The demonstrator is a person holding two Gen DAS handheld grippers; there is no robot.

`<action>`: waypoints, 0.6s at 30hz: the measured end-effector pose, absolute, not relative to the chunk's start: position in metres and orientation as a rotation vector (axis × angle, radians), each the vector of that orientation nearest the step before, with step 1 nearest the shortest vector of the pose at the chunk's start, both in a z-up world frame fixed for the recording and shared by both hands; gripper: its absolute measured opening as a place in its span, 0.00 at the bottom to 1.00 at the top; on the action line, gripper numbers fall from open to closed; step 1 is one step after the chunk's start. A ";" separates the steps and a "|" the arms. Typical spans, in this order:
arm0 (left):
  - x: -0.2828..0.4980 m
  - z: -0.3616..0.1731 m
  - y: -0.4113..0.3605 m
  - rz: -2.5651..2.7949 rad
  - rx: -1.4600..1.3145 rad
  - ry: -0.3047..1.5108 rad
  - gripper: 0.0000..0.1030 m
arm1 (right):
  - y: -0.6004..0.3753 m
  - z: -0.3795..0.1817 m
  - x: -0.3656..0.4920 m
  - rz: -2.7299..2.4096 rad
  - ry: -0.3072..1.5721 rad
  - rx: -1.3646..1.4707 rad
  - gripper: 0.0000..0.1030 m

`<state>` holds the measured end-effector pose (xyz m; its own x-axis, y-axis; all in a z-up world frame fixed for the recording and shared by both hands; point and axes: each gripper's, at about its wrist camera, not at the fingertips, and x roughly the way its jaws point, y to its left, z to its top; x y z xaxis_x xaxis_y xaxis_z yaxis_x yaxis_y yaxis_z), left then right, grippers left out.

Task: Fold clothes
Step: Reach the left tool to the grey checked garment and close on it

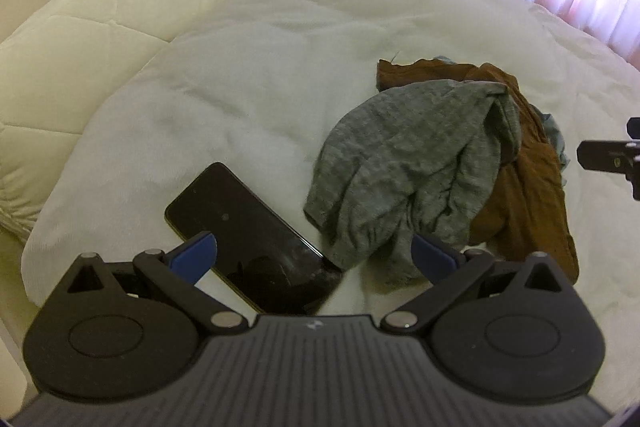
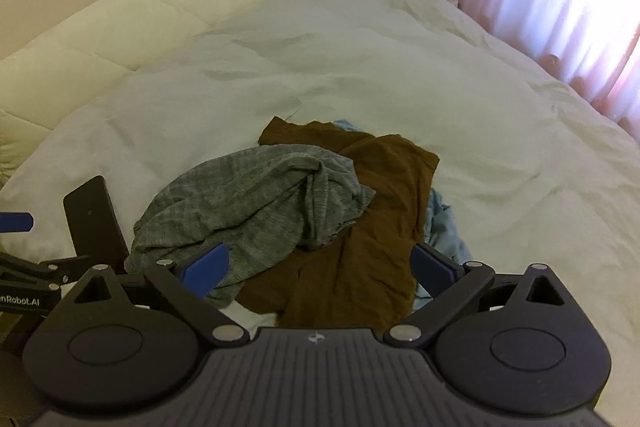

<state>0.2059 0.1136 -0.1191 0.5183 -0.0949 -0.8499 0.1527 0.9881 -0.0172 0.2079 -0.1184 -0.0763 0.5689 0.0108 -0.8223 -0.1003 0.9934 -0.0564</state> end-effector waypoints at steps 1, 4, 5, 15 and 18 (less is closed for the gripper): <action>0.208 -0.120 0.115 -0.151 0.063 1.020 0.99 | -0.116 -0.077 0.209 0.063 0.968 -0.102 0.97; 0.211 -0.124 0.114 -0.154 0.070 1.029 0.99 | -0.110 -0.078 0.213 0.063 0.974 -0.104 0.97; 0.211 -0.124 0.113 -0.150 0.077 1.032 0.99 | -0.109 -0.077 0.213 0.067 0.972 -0.106 0.97; 0.201 -0.120 0.099 -0.058 0.103 1.057 0.99 | -0.112 -0.077 0.215 0.162 0.958 -0.122 0.97; 0.199 -0.118 0.093 -0.040 0.107 1.060 0.99 | -0.118 -0.076 0.214 0.188 0.950 -0.123 0.97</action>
<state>0.1989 0.0935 -0.1179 0.4888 0.0192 -0.8722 0.0841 0.9941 0.0690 0.2144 -0.1176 -0.0763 0.5673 0.1055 -0.8167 -0.2130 0.9768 -0.0217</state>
